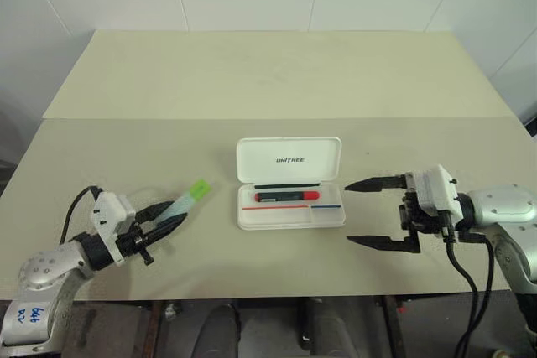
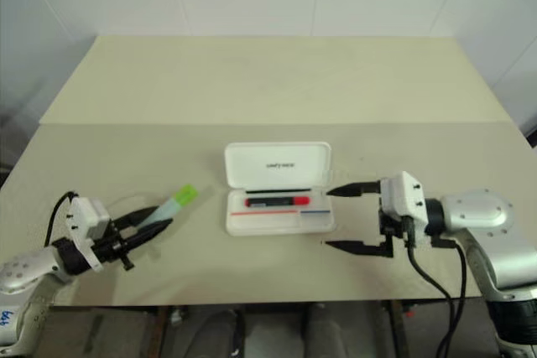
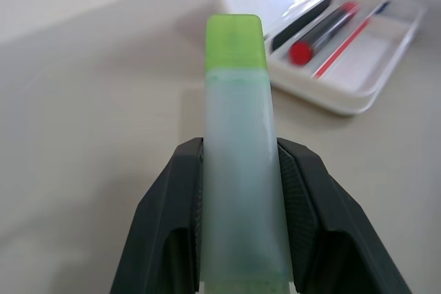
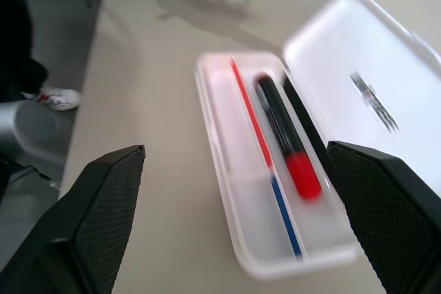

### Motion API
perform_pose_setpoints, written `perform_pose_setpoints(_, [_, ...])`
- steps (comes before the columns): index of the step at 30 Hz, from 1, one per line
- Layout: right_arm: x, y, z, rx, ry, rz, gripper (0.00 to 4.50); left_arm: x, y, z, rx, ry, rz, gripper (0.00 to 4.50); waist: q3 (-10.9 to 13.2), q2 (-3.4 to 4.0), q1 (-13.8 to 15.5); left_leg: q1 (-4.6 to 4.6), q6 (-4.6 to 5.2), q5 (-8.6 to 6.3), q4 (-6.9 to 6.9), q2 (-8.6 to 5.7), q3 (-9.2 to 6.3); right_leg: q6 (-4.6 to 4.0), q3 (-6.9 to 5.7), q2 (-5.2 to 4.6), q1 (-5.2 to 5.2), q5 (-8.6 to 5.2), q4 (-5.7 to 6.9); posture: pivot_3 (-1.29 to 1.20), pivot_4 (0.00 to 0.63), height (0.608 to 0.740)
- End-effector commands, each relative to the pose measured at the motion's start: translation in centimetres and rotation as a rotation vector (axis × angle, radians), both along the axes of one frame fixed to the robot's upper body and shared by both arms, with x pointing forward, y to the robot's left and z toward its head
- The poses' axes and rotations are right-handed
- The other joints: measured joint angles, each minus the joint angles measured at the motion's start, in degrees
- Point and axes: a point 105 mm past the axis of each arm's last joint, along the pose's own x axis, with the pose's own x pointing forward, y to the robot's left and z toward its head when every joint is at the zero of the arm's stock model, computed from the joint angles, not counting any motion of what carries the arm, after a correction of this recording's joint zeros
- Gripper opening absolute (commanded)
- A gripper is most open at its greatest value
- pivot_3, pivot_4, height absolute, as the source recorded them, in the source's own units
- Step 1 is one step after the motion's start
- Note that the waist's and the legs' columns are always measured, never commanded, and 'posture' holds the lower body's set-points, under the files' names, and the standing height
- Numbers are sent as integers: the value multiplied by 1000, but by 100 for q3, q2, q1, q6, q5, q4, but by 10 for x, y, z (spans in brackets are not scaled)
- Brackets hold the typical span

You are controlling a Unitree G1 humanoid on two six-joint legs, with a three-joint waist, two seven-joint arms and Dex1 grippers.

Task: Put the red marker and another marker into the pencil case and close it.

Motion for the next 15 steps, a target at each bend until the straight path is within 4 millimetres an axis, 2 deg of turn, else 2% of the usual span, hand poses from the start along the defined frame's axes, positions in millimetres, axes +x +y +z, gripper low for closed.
perform_pose_setpoints(1, [-1, -20, 4, -26, -46, -80, 4500, -3, -21, 14, 29, -26, -166, 1136, 0, 1, -6, 0, 0, 0, 0, 0, 0, 0, 0, 0, 0, 0, 1, 0, 150, 740])
perform_pose_setpoints(7, [-9, -31, -3, -37, -37, -145, 4500, 7, -51, 21, 72, -12, -369, 1136, 0, 1, -19, 1, 1, 1, 3, 0, 0, 5, 1, 4, 1, 3, 5, 0, 150, 740])
perform_pose_setpoints(15, [-22, -25, 0, -19, -61, -183, 4500, 25, -87, 11, 162, 8, -553, 1136, 0, 2, -10, 5, 3, 2, 10, 0, 2, 11, 12, 9, 2, 6, 12, 0, 150, 740])
